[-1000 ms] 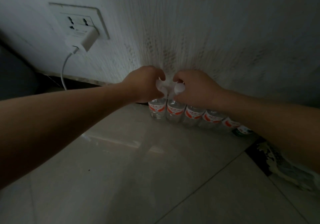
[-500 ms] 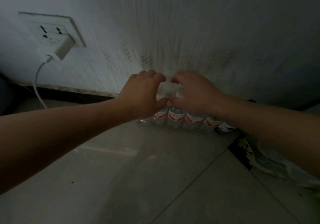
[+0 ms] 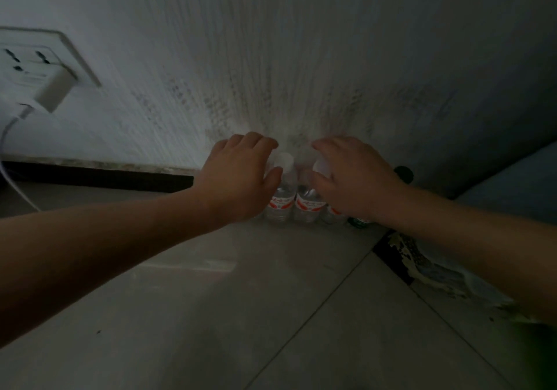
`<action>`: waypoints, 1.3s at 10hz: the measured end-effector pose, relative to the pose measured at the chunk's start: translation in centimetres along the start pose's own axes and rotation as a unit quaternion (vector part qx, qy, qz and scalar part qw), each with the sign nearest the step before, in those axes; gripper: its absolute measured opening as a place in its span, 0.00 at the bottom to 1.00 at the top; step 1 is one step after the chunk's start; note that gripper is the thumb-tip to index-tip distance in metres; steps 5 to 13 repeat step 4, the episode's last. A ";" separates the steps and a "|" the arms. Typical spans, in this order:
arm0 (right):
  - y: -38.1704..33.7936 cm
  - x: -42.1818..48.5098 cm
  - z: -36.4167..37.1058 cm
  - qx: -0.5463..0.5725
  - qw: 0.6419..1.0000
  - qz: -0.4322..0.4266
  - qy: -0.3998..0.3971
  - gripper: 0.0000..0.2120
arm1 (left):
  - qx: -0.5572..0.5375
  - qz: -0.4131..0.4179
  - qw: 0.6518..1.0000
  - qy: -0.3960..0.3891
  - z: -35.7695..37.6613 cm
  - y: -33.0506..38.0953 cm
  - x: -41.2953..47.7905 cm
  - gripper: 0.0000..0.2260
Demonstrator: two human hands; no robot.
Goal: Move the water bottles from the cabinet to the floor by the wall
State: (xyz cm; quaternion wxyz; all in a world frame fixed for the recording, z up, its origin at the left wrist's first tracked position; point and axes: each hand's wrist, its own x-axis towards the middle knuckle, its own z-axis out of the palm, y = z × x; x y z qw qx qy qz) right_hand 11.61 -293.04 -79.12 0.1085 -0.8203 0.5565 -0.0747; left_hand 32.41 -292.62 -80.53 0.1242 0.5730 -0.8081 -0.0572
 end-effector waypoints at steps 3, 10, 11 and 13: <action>0.5 -0.3 -1.8 0.002 0.998 0.035 -0.043 0.26 | 0.020 -0.039 0.998 -0.038 -1.3 -0.1 -0.8 0.22; 0.0 0.0 -3.7 -0.015 0.997 0.044 -0.066 0.27 | 0.025 -0.050 0.998 -0.037 -3.5 0.5 -0.5 0.22; 0.0 0.0 -3.7 -0.015 0.997 0.044 -0.066 0.27 | 0.025 -0.050 0.998 -0.037 -3.5 0.5 -0.5 0.22; 0.0 0.0 -3.7 -0.015 0.997 0.044 -0.066 0.27 | 0.025 -0.050 0.998 -0.037 -3.5 0.5 -0.5 0.22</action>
